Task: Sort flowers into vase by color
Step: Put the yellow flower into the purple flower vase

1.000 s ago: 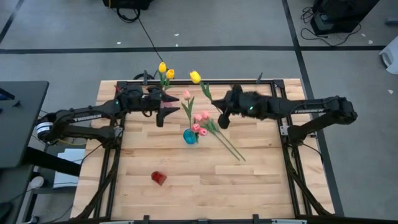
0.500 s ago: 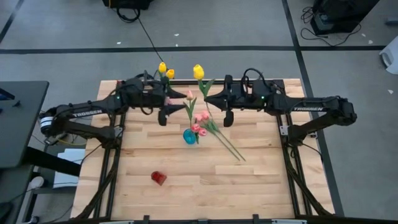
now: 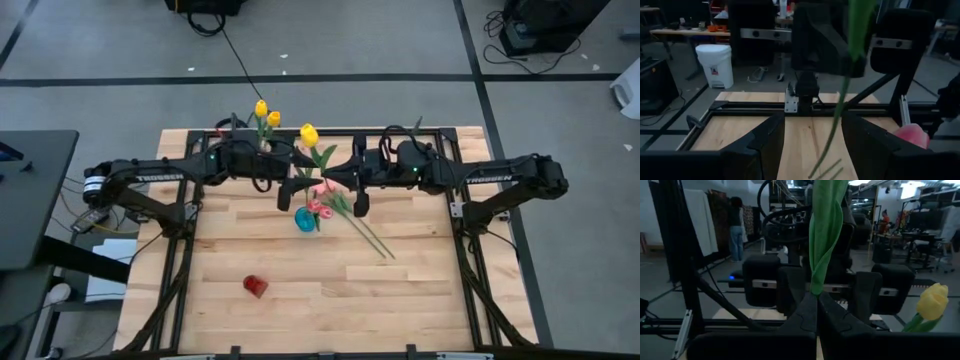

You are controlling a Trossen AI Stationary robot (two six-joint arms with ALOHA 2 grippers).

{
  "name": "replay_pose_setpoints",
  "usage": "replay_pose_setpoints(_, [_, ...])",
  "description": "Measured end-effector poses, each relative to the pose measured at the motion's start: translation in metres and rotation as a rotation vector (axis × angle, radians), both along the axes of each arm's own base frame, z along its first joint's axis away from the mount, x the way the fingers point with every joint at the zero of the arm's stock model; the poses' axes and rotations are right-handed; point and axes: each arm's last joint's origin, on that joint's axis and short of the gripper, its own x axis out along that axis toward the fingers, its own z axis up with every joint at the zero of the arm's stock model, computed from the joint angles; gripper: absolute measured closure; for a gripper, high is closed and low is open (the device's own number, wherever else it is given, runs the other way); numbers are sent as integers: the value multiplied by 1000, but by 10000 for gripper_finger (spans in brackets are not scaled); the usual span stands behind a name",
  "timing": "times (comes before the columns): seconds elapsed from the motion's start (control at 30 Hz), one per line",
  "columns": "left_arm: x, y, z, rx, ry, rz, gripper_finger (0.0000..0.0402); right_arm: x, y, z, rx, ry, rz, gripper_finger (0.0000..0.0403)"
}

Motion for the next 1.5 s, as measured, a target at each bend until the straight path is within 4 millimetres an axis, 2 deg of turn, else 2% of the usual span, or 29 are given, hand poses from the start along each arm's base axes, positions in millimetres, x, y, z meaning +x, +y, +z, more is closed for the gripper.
replay_pose_setpoints(0.1, [2, -1, 7, 8, -27, 1, 200, 0, 1, 0, -14, 2, -7, 394])
replay_pose_setpoints(0.6, [5, 0, 9, 19, -57, -1, 210, 0, -1, 2, -43, -21, -59, 394])
replay_pose_setpoints(0.93, [6, 0, 12, 42, -96, -3, 290, 0, -1, 2, -45, -21, -65, 394])
replay_pose_setpoints(1.13, [6, 0, 12, 64, -99, -30, 375, -1, -1, 3, -42, -22, -64, 390])
replay_pose_setpoints(1.2, [6, 0, 12, 68, -101, -50, 391, 0, 1, 3, -42, -22, -60, 382])
replay_pose_setpoints(1.37, [5, 0, 11, 66, -90, -56, 396, 0, 5, 3, -19, -23, -48, 339])
replay_pose_setpoints(1.5, [-2, 0, 13, 65, -59, -52, 398, -9, 8, 11, -16, -45, -35, 296])
